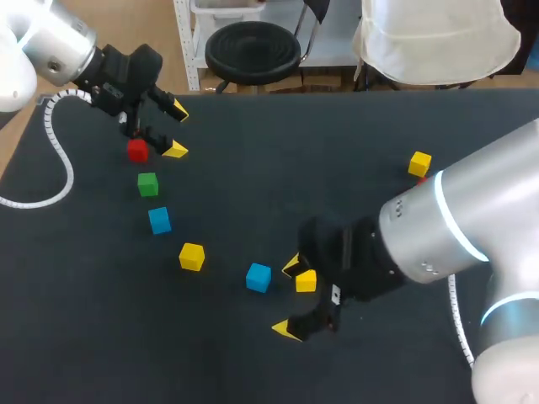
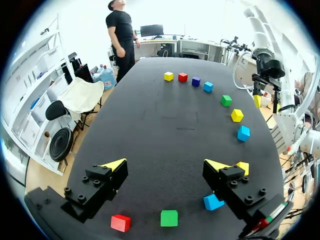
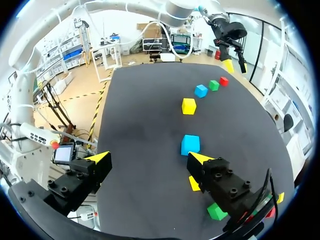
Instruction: Place the blue cubes, place green cubes on the blue cubes, place the yellow cubes on the green cubes, then place the red cubes on the yellow cubes, and place purple cube on the red cubes.
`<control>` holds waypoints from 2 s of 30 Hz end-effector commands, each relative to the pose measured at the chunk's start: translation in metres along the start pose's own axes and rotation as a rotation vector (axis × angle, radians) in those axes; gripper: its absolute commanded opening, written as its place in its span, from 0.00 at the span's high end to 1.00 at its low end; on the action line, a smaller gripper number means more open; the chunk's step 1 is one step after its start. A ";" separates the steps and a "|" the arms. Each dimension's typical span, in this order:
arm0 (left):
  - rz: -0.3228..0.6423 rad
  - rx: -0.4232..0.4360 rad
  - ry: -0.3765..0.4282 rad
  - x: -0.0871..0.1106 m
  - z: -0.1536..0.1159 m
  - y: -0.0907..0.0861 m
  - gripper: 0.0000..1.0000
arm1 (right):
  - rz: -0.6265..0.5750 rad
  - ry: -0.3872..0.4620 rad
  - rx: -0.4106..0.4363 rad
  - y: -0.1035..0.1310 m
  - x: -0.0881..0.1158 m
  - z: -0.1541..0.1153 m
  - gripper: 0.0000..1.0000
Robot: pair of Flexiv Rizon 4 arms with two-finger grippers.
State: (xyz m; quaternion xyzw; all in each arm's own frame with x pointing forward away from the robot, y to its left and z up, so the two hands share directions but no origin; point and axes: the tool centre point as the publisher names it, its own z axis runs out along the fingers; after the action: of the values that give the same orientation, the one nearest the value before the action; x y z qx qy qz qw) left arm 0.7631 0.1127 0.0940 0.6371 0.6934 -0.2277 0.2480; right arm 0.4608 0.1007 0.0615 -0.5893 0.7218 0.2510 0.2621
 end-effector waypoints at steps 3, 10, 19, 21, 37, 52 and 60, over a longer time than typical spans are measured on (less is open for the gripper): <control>0.000 -0.003 0.000 0.000 0.000 -0.001 0.00 | -0.006 0.016 -0.014 -0.009 -0.002 0.021 0.00; 0.000 -0.003 0.000 0.000 0.000 -0.001 0.00 | -0.015 0.009 -0.014 -0.022 0.004 0.025 0.00; 0.000 -0.003 0.000 0.000 0.000 -0.001 0.00 | -0.008 -0.012 -0.042 -0.033 0.008 0.032 0.00; 0.000 -0.003 0.000 0.000 0.000 -0.001 0.00 | -0.011 -0.012 -0.051 -0.034 0.007 0.034 0.00; 0.000 -0.003 0.000 0.000 0.000 -0.001 0.00 | -0.015 0.004 -0.101 -0.051 0.000 0.044 0.00; 0.000 -0.003 0.000 0.000 0.000 -0.001 0.00 | -0.051 0.042 -0.112 -0.055 0.004 0.056 0.01; 0.000 -0.003 0.000 0.000 0.000 -0.001 0.00 | -0.044 0.059 -0.115 -0.056 0.007 0.060 0.23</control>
State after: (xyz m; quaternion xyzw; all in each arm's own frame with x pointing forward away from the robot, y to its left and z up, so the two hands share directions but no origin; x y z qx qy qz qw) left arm 0.7631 0.1127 0.0940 0.6371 0.6934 -0.2277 0.2480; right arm 0.5156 0.1242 0.0103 -0.6243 0.7030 0.2631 0.2162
